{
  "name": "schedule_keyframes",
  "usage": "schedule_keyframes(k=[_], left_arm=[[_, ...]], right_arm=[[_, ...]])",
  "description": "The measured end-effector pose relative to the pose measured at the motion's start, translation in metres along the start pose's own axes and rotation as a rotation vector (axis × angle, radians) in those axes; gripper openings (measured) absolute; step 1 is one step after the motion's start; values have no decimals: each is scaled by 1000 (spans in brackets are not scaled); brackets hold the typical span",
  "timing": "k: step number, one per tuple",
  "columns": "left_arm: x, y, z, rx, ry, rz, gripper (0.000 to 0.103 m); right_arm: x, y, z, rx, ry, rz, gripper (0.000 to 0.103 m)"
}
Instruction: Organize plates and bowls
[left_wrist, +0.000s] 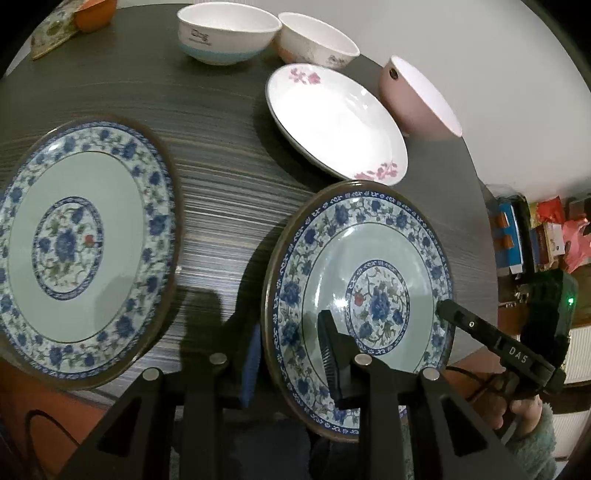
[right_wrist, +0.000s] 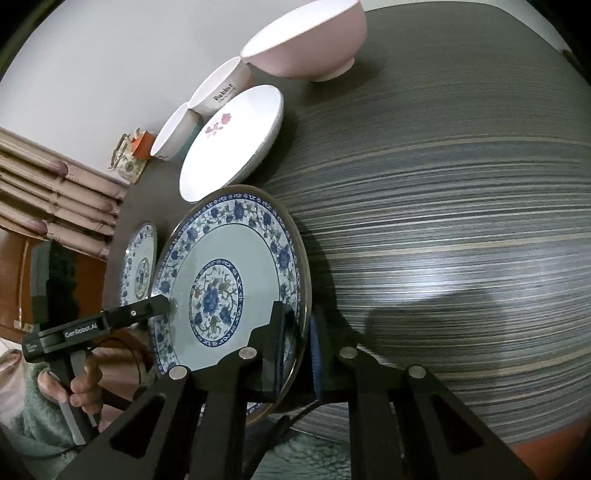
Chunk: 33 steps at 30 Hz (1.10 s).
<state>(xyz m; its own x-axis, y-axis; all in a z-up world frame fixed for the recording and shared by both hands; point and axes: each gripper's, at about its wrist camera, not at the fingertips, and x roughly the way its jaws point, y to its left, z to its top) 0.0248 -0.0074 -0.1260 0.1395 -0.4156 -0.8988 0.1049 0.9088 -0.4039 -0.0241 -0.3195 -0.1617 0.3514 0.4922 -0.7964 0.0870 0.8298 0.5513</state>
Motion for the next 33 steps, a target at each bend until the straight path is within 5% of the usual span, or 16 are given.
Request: schedule_keyframes(k=[9,33], left_arm=[[-23,17,6,-44,-63,18,28],[-103,144,28,-226,-211,114,28]], right_arm=[[5,34,5,-48,-10,24,13],[65,157,36,-199,36,105,13]])
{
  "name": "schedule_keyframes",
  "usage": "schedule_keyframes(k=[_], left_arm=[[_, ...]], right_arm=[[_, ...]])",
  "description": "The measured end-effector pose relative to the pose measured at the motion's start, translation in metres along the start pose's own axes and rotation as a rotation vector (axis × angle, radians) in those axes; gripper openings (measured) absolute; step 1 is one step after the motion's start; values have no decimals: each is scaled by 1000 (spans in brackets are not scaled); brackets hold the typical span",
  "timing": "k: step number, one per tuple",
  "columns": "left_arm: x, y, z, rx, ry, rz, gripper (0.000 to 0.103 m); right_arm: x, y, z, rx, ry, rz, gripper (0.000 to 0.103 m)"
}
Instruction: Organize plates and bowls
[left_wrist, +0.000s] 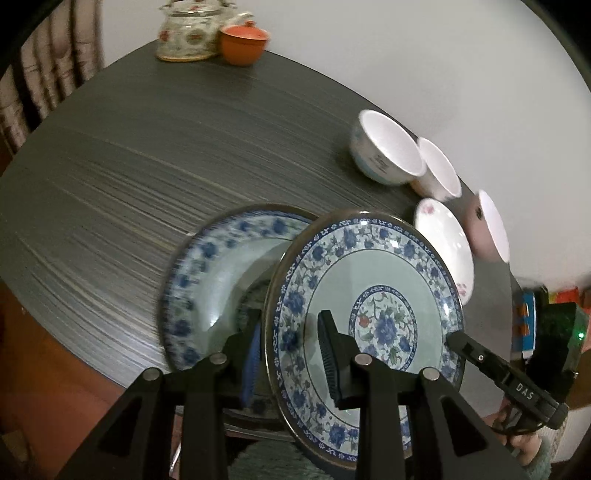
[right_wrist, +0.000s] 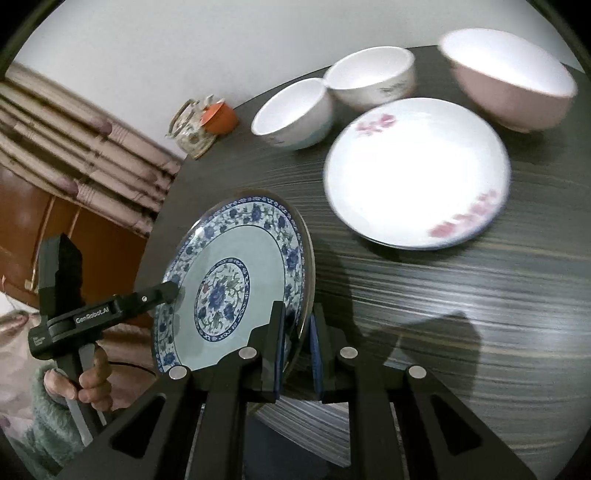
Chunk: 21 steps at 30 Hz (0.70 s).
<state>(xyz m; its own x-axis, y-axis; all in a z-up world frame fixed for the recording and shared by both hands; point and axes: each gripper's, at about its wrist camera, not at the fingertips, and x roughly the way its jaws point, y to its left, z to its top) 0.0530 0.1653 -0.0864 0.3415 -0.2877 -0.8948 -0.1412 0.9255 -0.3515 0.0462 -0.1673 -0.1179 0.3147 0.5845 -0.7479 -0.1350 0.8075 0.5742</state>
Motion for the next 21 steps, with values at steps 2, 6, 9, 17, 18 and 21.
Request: schedule_keyframes(k=[2,6,9,17,18,21], left_arm=[[-2,12,3,-19,-7,11,28],[0,35,7,-60,-10,32,28],[2,48,8,-86,-8,48,28],[12,64,13,-121,-1,66,28],[14,64,13,-117,1,70,28],[24,62,14,-116,9,77,28]], right_arm=[[10,10,5,-16,13,1,14],[30,28,12,-45,40,1,14],[45,38,16,-64,66,0,14],[74,46,14,-74,118,-9,14],[75,46,13,-75,121,-10,15],[78,47,13,-80,129,-19,15]])
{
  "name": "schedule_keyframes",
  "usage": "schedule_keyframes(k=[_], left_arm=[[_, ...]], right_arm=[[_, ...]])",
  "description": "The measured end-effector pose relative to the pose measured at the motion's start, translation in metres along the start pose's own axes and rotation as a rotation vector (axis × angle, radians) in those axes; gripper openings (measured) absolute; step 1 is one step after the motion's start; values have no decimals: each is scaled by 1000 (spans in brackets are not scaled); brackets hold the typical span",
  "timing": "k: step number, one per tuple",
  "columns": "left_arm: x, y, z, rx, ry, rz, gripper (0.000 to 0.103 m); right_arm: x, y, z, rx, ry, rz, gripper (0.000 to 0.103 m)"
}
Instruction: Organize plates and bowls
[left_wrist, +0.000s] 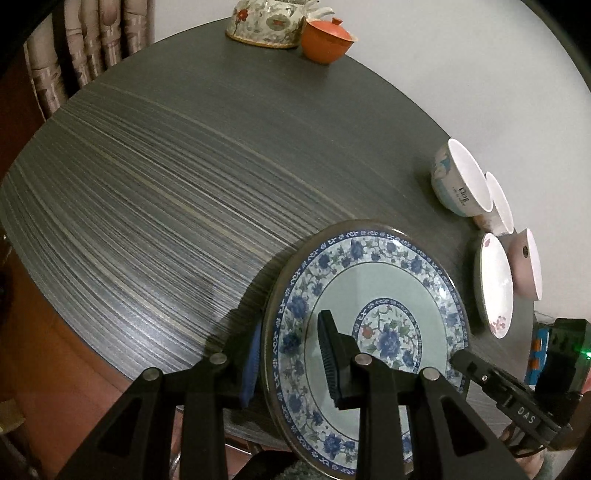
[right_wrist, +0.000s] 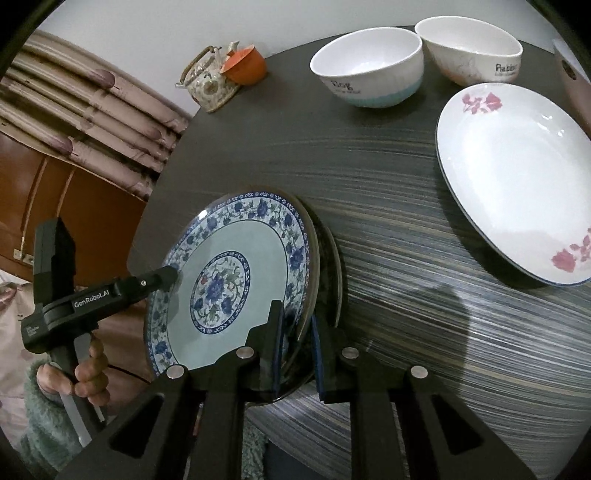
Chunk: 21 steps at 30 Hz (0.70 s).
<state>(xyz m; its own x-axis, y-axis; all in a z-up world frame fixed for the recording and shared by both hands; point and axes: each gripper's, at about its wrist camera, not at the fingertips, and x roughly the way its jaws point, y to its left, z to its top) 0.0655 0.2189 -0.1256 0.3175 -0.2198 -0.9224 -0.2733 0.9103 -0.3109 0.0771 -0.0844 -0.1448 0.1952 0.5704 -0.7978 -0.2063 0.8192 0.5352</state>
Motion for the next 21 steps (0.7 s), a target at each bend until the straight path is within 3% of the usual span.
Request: schedule_keyframes(k=[12,21], left_arm=[[13,-8,2,51,-12,76,29],[19,-10,1,47,-16,85,31]], right_arm=[[11,19,-3,-93,20,-102,21],[12,31,-2,-143,28,-163,26]])
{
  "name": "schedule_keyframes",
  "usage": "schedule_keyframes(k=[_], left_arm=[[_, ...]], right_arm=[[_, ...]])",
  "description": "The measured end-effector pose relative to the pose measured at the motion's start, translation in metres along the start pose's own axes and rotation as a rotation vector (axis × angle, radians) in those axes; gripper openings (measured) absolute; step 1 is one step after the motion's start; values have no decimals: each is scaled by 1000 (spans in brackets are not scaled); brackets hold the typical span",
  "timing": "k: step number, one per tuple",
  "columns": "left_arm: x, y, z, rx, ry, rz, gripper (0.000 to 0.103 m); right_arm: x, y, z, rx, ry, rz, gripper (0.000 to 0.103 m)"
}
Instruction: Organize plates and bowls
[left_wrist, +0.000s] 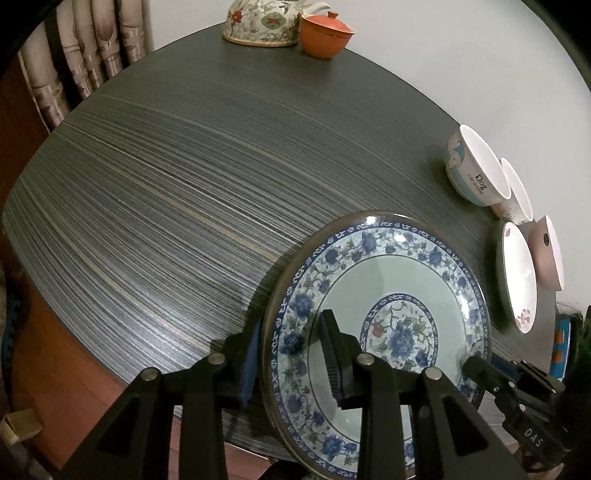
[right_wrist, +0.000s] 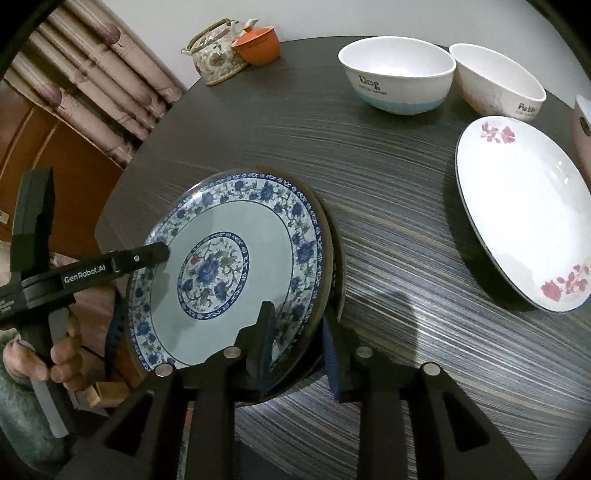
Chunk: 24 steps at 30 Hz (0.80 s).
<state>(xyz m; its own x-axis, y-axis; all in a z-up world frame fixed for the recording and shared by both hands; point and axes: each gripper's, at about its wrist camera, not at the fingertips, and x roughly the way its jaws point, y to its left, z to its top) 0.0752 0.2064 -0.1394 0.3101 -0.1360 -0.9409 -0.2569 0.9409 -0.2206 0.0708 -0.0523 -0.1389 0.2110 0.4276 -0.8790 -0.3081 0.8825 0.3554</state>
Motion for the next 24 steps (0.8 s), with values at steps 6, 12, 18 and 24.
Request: schedule_keyframes(k=[6,12,18,24], left_arm=[[6,-3,-1,-2,-2,11,32],[10,-9,-3,13,-14,27,34],[13,-11,-4,25,-18,32,34],[10,-10,-4,23,-53,57,34]], right_arm=[[0,8,1,-39,9,-51,26],[2,15,1,-68,7,-92,28],[3,24,2,-109,-2,-153,40],[5,25,3,-118,-10,-155,42]])
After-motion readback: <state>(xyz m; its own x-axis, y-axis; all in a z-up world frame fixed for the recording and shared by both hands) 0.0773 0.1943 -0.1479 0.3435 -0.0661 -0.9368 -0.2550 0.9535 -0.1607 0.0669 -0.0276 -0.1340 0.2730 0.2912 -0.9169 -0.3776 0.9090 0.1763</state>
